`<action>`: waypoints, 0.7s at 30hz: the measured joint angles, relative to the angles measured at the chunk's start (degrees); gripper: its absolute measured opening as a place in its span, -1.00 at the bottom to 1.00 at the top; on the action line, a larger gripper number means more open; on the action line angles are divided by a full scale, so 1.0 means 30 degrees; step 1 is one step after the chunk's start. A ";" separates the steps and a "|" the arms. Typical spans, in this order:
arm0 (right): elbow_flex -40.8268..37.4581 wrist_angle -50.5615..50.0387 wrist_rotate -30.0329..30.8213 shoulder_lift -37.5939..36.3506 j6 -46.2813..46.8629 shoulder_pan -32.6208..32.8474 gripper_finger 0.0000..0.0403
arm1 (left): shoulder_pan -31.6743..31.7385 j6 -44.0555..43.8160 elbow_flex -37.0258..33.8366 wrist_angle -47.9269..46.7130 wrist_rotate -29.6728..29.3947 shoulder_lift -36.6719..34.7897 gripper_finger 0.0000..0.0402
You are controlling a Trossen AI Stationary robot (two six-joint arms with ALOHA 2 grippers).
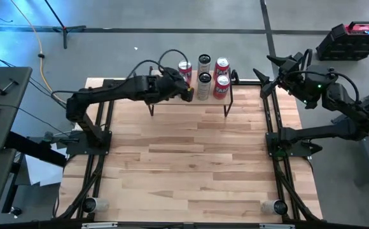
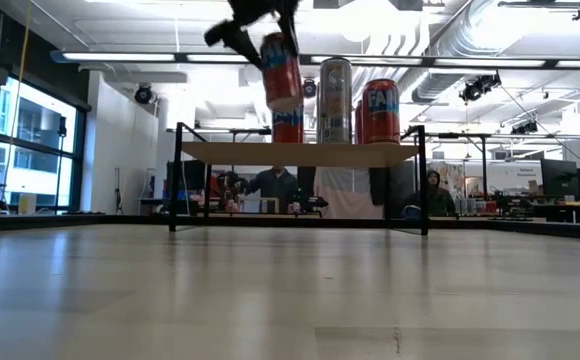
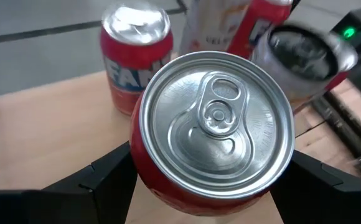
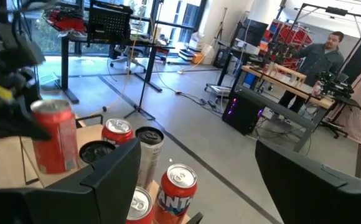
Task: Place canned beverage on shelf
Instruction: Put the red soda can aligned with the other red soda can on the shelf
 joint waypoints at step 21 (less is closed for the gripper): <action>0.0000 -0.0293 0.0000 0.0000 0.0082 0.0000 0.51 | 0.0019 -0.2119 -0.0007 0.0143 -0.2403 0.1744 0.44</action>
